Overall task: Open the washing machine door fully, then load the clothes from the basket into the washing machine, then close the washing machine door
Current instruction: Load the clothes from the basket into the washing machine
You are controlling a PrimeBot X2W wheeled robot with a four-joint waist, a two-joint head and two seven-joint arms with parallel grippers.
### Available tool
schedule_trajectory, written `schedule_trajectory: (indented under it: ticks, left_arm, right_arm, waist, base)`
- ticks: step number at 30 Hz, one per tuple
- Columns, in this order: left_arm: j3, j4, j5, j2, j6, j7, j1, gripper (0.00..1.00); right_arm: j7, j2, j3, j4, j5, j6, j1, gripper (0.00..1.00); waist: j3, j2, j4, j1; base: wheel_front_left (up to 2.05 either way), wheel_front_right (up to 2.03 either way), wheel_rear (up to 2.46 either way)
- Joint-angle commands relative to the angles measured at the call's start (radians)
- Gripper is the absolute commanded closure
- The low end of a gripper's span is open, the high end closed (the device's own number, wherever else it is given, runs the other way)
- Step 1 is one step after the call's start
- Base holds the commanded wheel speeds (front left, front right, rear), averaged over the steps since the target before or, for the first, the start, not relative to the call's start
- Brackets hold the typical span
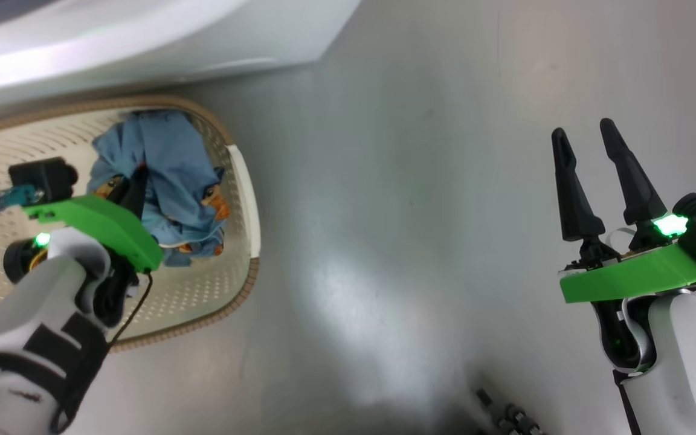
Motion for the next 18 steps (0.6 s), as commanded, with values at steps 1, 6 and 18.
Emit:
schedule_trajectory:
  ticks: [1,6,18]
  left_arm:
    - [0.040,-0.010,0.017,0.026,-0.002,-0.013,0.036,1.00]
    - [0.205,-0.046,0.119,0.023,-0.002,-0.013,0.137,1.00]
    - [0.593,-0.225,0.449,-0.005,-0.002,-0.013,0.403,1.00]
  right_arm:
    - [-0.005,-0.007,0.014,-0.015,0.001,0.003,0.047,0.00]
    - [-0.005,-0.016,0.008,0.011,0.006,0.003,0.071,0.00]
    - [-0.005,-0.034,-0.008,0.054,0.019,0.003,0.162,0.00]
  waist:
    - [-0.053,-0.0001,0.030,0.0000]
    - [-0.139,-0.0001,0.057,0.0000]
    - [-0.354,-0.0001,0.108,0.0000]
  base:
    - [0.00,0.00,0.00]
    - [0.00,0.00,0.00]
    - [0.00,0.00,0.00]
